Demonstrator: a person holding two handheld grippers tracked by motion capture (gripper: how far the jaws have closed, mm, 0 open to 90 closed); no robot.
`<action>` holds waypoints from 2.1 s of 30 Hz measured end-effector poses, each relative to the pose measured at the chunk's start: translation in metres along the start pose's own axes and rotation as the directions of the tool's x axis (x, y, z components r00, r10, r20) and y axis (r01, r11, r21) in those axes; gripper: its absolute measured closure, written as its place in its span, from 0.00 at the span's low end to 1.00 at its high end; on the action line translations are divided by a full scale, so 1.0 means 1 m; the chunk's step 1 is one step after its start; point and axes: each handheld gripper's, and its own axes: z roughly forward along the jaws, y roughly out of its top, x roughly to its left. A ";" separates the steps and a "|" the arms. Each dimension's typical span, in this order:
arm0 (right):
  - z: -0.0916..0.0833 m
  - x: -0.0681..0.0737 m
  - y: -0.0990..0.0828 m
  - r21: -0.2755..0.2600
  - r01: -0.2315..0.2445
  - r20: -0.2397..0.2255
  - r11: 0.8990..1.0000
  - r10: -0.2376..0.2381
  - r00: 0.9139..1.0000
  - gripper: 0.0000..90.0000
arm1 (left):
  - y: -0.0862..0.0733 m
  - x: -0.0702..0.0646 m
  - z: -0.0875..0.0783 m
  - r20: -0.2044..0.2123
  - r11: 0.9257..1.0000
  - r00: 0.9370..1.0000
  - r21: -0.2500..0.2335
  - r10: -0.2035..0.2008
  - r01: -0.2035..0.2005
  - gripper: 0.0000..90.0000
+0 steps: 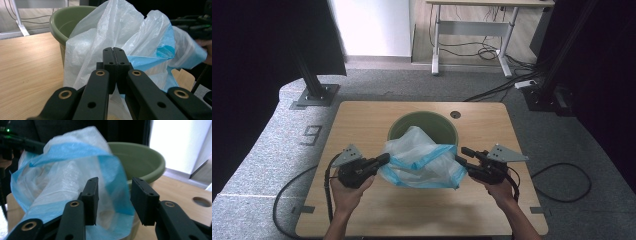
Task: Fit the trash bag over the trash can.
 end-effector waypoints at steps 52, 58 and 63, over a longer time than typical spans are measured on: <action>0.026 0.004 0.054 0.054 0.018 0.042 0.998 -0.020 0.999 0.98 | 0.047 -0.034 0.052 -0.012 0.994 0.997 0.076 0.081 -0.080 0.89; 0.027 0.002 0.055 0.013 0.040 0.057 0.999 -0.040 0.998 0.77 | 0.061 -0.022 0.050 0.003 0.998 0.999 0.043 0.053 -0.053 0.97; 0.017 0.009 0.050 0.006 -0.012 0.050 1.000 0.011 0.999 0.59 | 0.068 -0.017 0.048 -0.001 1.000 1.000 0.011 0.027 -0.027 0.98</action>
